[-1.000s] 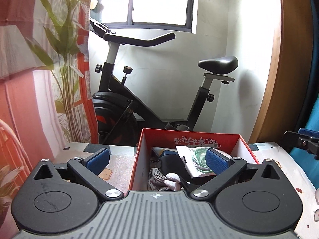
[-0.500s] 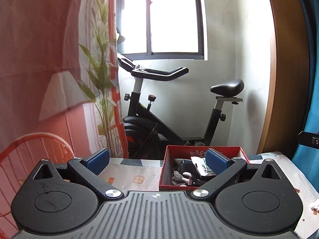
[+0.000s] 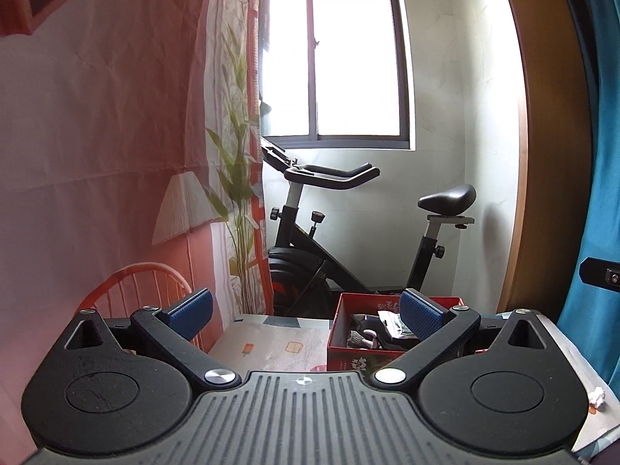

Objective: Organize soft objects

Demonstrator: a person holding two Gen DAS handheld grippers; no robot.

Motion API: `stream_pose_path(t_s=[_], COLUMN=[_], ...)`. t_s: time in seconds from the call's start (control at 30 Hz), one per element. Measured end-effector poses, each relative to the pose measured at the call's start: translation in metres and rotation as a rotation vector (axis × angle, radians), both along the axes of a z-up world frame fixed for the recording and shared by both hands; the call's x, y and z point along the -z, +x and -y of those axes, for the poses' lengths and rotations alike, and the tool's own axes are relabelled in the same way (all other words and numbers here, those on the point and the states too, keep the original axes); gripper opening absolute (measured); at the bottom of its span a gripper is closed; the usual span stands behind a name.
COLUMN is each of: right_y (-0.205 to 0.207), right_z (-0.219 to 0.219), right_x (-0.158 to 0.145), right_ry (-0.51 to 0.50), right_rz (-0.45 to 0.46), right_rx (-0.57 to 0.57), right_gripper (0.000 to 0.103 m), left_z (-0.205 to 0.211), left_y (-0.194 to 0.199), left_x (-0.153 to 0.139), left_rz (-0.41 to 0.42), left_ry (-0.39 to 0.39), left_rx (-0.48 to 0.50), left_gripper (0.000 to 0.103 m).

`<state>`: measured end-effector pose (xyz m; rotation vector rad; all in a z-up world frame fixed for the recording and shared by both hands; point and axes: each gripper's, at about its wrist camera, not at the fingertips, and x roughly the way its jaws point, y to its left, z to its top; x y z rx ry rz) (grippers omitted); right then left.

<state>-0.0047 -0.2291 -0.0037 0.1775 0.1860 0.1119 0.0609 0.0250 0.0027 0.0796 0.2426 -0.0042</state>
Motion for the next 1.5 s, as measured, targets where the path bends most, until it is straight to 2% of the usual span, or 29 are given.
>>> stream_pose_path(t_s=[0.27, 0.53, 0.77, 1.5], right_y=[-0.015, -0.013, -0.011, -0.017], right_z=[-0.008, -0.014, -0.014, -0.027], right_x=[-0.005, -0.004, -0.002, -0.003], right_ry=[-0.001, 0.009, 0.009, -0.044], right_rz=[0.0, -0.026, -0.039, -0.017], right_rx=[-0.027, -0.06, -0.043, -0.004], right_gripper=[0.103, 0.103, 0.103, 0.103], left_z=[-0.006, -0.012, -0.011, -0.014], left_y=[-0.029, -0.035, -0.04, -0.043], left_x=[-0.003, -0.006, -0.005, -0.009], left_rz=[0.01, 0.023, 0.019, 0.026], left_ry=[-0.025, -0.026, -0.038, -0.055], left_rx=[-0.028, -0.054, -0.059, -0.058], left_gripper=[0.103, 0.103, 0.103, 0.103])
